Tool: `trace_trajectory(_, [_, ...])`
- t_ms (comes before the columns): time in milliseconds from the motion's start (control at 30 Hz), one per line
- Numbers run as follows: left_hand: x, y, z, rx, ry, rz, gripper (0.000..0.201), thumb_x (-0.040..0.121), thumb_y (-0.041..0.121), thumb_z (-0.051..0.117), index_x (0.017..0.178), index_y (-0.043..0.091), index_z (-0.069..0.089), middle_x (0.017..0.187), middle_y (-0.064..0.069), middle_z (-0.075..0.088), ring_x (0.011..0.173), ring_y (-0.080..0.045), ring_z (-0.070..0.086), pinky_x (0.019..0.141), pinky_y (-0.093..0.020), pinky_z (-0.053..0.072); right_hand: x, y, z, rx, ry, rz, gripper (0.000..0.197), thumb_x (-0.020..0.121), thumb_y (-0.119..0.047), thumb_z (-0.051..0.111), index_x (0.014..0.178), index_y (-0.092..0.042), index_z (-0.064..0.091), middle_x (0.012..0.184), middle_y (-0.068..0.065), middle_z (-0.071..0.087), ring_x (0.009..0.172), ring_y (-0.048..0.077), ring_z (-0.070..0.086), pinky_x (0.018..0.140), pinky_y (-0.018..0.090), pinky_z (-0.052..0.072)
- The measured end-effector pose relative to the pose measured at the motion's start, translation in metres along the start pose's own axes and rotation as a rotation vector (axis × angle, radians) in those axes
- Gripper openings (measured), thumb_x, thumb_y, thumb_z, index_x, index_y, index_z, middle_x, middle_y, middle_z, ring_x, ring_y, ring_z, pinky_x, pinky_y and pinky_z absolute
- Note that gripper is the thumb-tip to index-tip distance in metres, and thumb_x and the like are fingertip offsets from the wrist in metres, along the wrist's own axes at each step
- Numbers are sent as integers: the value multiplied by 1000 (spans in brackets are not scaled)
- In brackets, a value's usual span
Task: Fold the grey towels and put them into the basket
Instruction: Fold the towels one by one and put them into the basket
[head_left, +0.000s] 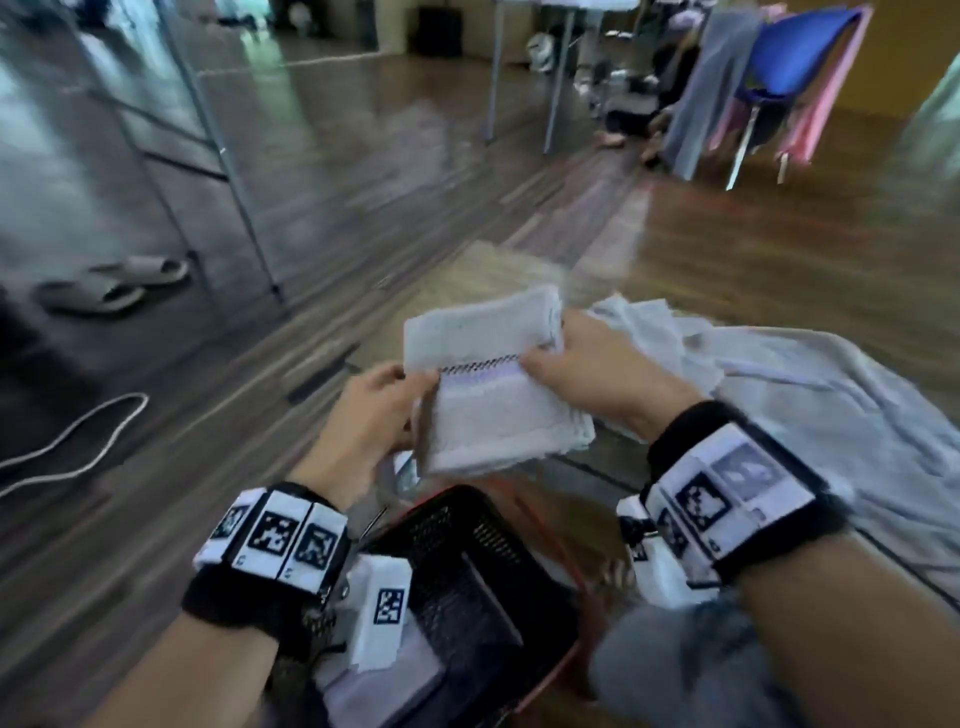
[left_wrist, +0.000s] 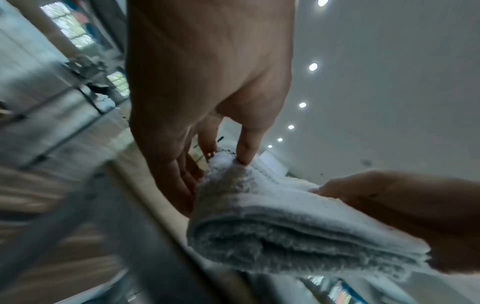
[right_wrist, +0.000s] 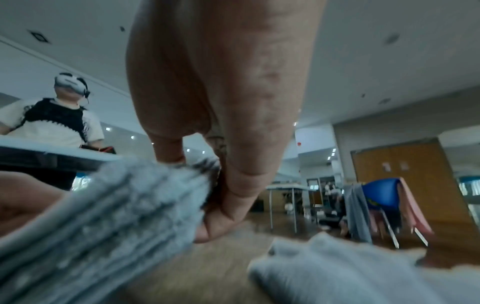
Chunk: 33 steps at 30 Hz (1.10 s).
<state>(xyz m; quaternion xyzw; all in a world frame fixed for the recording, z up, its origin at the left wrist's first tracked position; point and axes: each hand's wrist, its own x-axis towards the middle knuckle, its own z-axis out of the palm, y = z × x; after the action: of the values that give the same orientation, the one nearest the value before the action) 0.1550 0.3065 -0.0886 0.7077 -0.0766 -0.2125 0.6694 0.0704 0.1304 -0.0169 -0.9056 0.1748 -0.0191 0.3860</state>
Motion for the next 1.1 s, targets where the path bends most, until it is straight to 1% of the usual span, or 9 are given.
trace_trajectory(133, [0, -98, -42, 156, 72, -162, 5, 91, 8, 64, 93, 6, 69, 89, -8, 70, 77, -17, 63, 70, -30, 49, 26, 30, 95, -35, -245, 85, 15, 93, -9, 52, 102, -8, 64, 92, 2, 66, 83, 17, 61, 69, 21, 51])
trace_trajectory(200, [-7, -151, -50, 204, 79, -248, 14, 86, 2, 66, 79, 14, 68, 74, 6, 72, 64, -2, 65, 60, -17, 50, 31, 58, 141, -52, -354, 215, 17, 93, -12, 53, 103, -8, 66, 106, 8, 69, 98, 26, 66, 76, 26, 52])
trace_trajectory(267, [-12, -200, -51, 212, 59, -351, 17, 76, -1, 68, 81, 14, 62, 71, 2, 69, 60, -7, 63, 61, -22, 49, 31, 92, 178, -102, -439, 344, 19, 94, -16, 54, 106, -6, 65, 117, 14, 67, 108, 31, 65, 81, 28, 47])
trace_trajectory(400, [-8, -278, -37, 254, 33, -556, 47, 80, -12, 60, 104, 16, 30, 85, -14, 52, 68, -25, 54, 63, -38, 44, 24, 153, 229, -184, -538, 522, 27, 98, -15, 50, 74, -12, 37, 79, 5, 44, 66, 21, 46, 56, 29, 32])
trace_trajectory(533, [2, -326, -16, 318, -29, -628, 35, 83, -15, 50, 83, 19, 48, 74, -8, 55, 59, -20, 55, 55, -28, 46, 31, 180, 248, -223, -564, 574, 8, 97, -12, 50, 100, -5, 46, 107, 15, 54, 96, 28, 55, 76, 28, 39])
trace_trajectory(600, [8, -338, -7, 288, -66, -664, 34, 86, -16, 46, 76, 16, 55, 72, -5, 58, 56, -12, 56, 50, -19, 44, 39, 189, 254, -207, -575, 577, 24, 98, -12, 50, 119, 0, 52, 127, 21, 57, 114, 33, 58, 82, 29, 43])
trace_trajectory(800, [33, -356, 2, 285, -49, -766, 28, 92, -7, 48, 101, 11, 66, 94, -17, 65, 79, -27, 58, 60, -29, 45, 47, 206, 273, -112, -562, 634, 60, 98, -11, 50, 154, -3, 30, 152, 22, 44, 135, 37, 48, 105, 36, 41])
trace_trajectory(967, [36, -365, -1, 357, 4, -767, 31, 90, -3, 56, 118, 6, 68, 118, -19, 69, 111, -36, 65, 100, -41, 51, 36, 223, 275, -49, -552, 659, 66, 98, -12, 52, 158, -5, 25, 155, 19, 41, 137, 34, 47, 107, 34, 40])
trace_trajectory(1100, [32, -369, -3, 406, 3, -718, 30, 90, 4, 60, 118, 9, 69, 119, -13, 70, 112, -29, 66, 102, -40, 50, 26, 236, 278, -38, -611, 726, 56, 99, -13, 49, 152, -1, 34, 153, 20, 42, 139, 33, 44, 108, 30, 36])
